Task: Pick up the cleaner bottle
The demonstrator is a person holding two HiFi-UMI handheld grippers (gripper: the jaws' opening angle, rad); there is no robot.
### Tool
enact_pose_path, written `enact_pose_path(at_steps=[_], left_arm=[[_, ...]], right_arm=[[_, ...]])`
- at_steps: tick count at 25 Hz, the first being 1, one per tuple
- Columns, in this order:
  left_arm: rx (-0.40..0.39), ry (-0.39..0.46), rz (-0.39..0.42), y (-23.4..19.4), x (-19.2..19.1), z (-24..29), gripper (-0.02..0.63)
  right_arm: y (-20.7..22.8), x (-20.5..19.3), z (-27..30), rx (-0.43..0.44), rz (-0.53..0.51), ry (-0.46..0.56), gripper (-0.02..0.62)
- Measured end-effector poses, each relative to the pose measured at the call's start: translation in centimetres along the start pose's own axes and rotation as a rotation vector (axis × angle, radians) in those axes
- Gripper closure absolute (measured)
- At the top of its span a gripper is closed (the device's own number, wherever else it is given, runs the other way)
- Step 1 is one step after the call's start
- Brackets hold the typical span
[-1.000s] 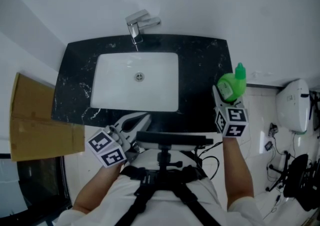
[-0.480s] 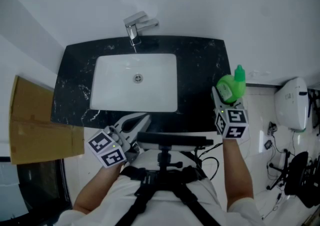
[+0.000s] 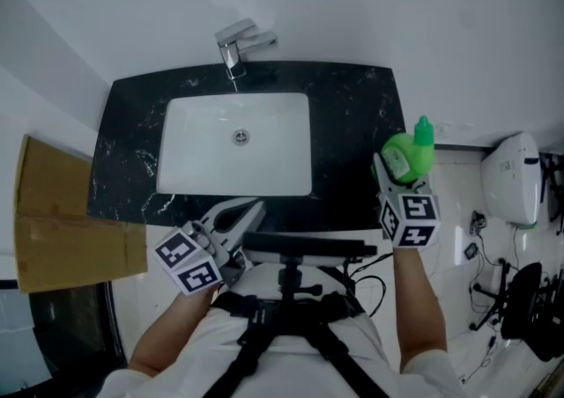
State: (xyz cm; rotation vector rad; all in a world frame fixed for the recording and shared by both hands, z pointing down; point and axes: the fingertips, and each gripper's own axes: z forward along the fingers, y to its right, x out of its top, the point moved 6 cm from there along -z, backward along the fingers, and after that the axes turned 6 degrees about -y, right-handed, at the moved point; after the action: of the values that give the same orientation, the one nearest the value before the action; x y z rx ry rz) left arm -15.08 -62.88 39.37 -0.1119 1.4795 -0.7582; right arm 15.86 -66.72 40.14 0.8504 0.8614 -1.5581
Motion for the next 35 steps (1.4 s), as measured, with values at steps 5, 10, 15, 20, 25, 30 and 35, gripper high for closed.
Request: enact_pose_path(at_steps=[5, 10, 15, 20, 25, 30, 35], left_arm=[[-0.002, -0.004, 0.001, -0.2, 0.1, -0.1, 0.606], [-0.001, -0.003, -0.001, -0.3, 0.3, -0.1, 0.606], [-0.002, -0.003, 0.001, -0.4, 0.4, 0.0, 0.606], [-0.003, 0.001, 0.002, -0.6, 0.6, 0.1, 0.606], [-0.002, 0.002, 0.002, -0.7, 0.6, 0.1, 0.606], [0.001, 0.001, 0.004, -0.9, 0.7, 0.1, 0.606], [0.003, 0.001, 0.003, -1.1, 0.6, 0.2, 0.606]], right_arm=[[-0.4, 0.3, -0.4, 0.003, -0.005, 0.001, 0.422], [-0.5, 0.6, -0.8, 0.004, -0.011, -0.002, 0.422], [-0.5, 0.7, -1.5, -0.001, -0.016, 0.000, 0.422], [-0.5, 0.8, -2.0, 0.005, -0.010, 0.010, 0.422], [-0.7, 0.7, -2.3, 0.005, -0.012, 0.008, 0.422], [-0.7, 0.7, -2.6, 0.003, -0.015, 0.005, 0.423], [-0.7, 0.7, -2.8, 0.000, -0.014, 0.003, 0.423]])
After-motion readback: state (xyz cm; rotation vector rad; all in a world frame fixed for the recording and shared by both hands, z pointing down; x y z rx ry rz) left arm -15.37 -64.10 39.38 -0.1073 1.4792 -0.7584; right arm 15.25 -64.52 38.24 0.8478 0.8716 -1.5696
